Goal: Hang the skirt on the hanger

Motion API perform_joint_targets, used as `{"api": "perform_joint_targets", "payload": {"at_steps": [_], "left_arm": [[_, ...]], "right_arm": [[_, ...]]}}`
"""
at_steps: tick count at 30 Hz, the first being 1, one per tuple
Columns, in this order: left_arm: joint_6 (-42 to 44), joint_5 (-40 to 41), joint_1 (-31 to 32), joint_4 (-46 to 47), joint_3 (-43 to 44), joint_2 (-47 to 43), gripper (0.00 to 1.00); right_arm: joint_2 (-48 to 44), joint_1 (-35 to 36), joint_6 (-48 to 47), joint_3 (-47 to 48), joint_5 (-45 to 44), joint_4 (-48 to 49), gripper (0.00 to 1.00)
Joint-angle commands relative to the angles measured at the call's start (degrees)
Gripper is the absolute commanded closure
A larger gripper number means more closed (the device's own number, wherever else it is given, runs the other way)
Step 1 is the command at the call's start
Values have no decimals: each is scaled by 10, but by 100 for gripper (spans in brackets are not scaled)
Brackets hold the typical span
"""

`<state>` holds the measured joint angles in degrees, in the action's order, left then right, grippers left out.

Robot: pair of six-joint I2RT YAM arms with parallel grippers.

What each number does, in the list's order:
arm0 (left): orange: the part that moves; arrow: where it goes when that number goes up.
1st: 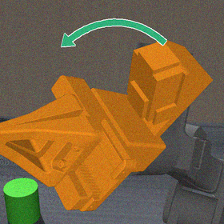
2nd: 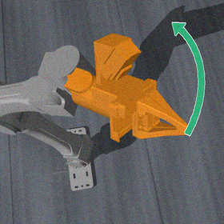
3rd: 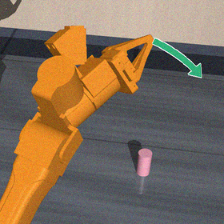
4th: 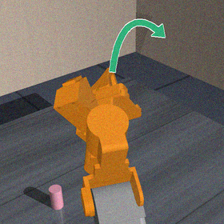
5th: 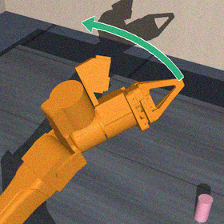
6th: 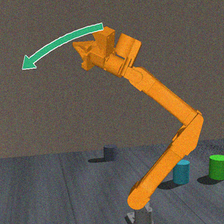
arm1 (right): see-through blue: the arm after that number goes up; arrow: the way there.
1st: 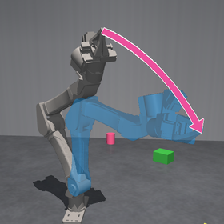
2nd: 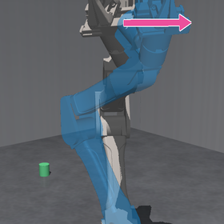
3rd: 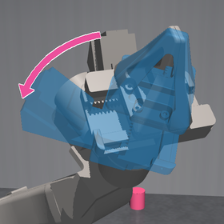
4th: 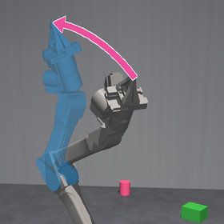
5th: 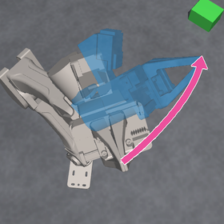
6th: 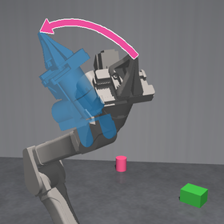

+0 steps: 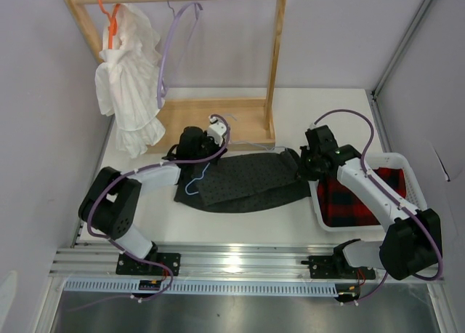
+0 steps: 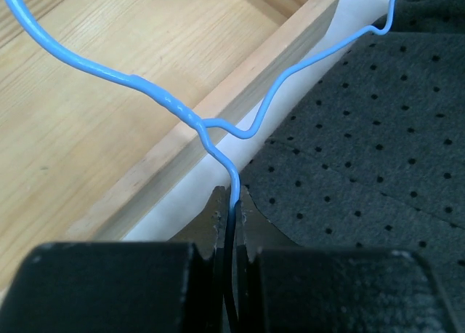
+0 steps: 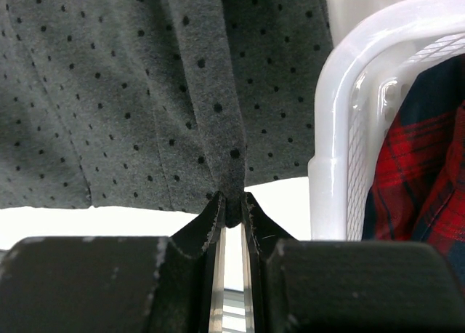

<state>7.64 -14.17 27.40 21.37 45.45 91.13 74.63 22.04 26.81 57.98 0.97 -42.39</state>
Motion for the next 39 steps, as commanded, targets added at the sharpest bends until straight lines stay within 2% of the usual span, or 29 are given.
{"api": "perform_joint_targets", "payload": {"at_steps": [1, 5, 11, 14, 17, 18, 21, 24, 26, 30, 34, 39], "left_arm": [[36, 6, -24, -84, 67, -21, 100], [77, 18, -38, -169, 106, 9, 100], [105, -45, -63, -174, 101, 14, 98], [116, -95, -82, -209, 122, 31, 93], [107, -110, -92, -232, 137, 41, 92], [106, -113, -92, -235, 139, 42, 92], [103, -128, -91, -246, 146, 48, 90], [97, -123, -92, -252, 149, 52, 89], [97, -124, -91, -258, 154, 51, 87], [96, -134, -92, -263, 150, 52, 85], [95, -139, -92, -267, 150, 53, 84], [91, -140, -92, -265, 148, 51, 84]], "right_arm": [[2, 3, -16, -1, -22, -14, 99], [20, 26, -11, 2, -23, -6, 99], [41, 48, -8, -2, -54, -9, 99], [46, 48, -8, -11, -56, -4, 92], [46, 61, -5, -10, -50, 2, 71], [45, 69, -4, -8, -55, 1, 58], [48, 112, 3, 26, -115, -28, 35], [53, 149, 17, 56, -156, -39, 31], [48, 166, 24, 63, -149, -25, 31], [58, 234, 35, 62, -115, 84, 33], [122, 313, 38, 75, -123, 181, 35], [214, 403, 19, 152, -160, 248, 35]]}}
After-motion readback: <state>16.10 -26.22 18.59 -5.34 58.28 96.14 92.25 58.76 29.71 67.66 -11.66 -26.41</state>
